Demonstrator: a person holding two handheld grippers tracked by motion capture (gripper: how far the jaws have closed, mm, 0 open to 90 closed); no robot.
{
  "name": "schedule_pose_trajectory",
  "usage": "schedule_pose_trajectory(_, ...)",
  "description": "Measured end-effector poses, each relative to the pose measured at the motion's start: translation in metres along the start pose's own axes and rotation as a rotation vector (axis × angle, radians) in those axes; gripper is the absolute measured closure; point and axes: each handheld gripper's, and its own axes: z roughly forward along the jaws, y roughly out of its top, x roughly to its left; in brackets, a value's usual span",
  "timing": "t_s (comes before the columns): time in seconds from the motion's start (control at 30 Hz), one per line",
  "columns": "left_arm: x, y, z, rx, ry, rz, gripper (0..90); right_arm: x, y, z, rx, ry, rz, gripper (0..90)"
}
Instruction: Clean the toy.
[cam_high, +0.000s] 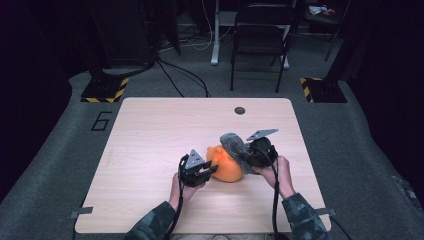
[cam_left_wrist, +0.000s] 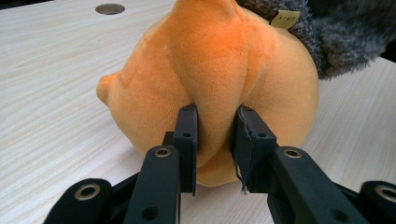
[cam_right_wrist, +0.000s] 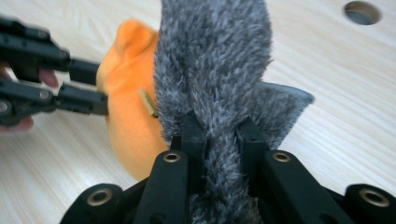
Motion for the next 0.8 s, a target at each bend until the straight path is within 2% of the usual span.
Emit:
schedule_pose_trajectory(0.1,0.001,0.0,0.0,0.0,-0.002,0.002,70.9,0.002,-0.003,0.012,0.022,-0.038,-0.005,77.4)
schedule_pose_trajectory(0.23,-0.002,0.001,-0.001,0.004,0.007,0.03,64.9,-0.003,-0.008,0.017,0.014,-0.062,0.008,77.4)
schedule_pose_trajectory(0.33,-0.002,0.001,-0.006,0.028,0.012,0.061,56.7,-0.008,-0.01,0.023,0.019,-0.059,0.011,77.5)
schedule_pose_trajectory(0.47,-0.002,-0.003,-0.007,0.067,0.031,0.081,48.9,-0.012,-0.011,0.028,0.014,-0.067,0.021,77.5)
schedule_pose_trajectory(0.57,-0.003,-0.002,-0.003,0.049,0.037,0.094,44.0,-0.012,-0.012,0.029,0.015,-0.066,0.035,77.6)
schedule_pose_trajectory(0.67,-0.006,-0.001,0.003,0.032,0.026,0.125,45.5,-0.014,-0.011,0.029,0.015,-0.073,0.01,77.5)
schedule_pose_trajectory(0.77,-0.006,-0.002,0.008,0.015,0.021,0.114,55.2,-0.017,-0.013,0.031,0.009,-0.074,0.016,77.5)
schedule_pose_trajectory(0.8,-0.007,-0.003,0.008,0.011,0.033,0.113,60.7,-0.018,-0.014,0.031,0.004,-0.071,0.02,77.5)
